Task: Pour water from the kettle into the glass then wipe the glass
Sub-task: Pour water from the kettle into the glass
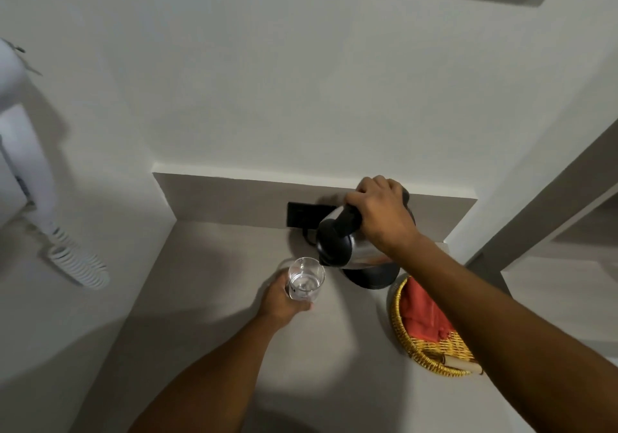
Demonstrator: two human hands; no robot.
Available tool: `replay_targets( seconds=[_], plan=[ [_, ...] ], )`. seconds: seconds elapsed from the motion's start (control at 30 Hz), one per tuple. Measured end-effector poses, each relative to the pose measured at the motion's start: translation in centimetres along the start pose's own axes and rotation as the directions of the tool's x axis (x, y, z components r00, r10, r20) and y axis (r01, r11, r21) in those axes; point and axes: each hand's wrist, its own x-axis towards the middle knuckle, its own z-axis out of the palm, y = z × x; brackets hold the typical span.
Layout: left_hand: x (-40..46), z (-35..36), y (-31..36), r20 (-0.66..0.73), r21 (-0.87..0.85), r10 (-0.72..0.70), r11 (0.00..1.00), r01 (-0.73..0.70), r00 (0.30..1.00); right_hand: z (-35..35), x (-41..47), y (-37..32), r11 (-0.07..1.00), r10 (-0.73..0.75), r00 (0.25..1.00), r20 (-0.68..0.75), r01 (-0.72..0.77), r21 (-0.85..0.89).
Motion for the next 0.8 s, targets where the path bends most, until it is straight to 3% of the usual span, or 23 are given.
replay_targets(
  seconds=[0.27, 0.8],
  plan=[
    [-0.2, -0.3, 0.1, 0.009, -0.005, 0.028, 1.000, -0.028, 1.000, -0.2, 0.6, -4.5, 0.955, -0.187, 0.980, 0.074, 0.199, -0.222],
    [-0.5, -0.4, 0.5, 0.014, 0.078, 0.009, 0.997, -0.010, 1.000, -1.3, 1.5, -6.6, 0.910, -0.230, 0.966, 0.116, 0.256, -0.327]
  ],
)
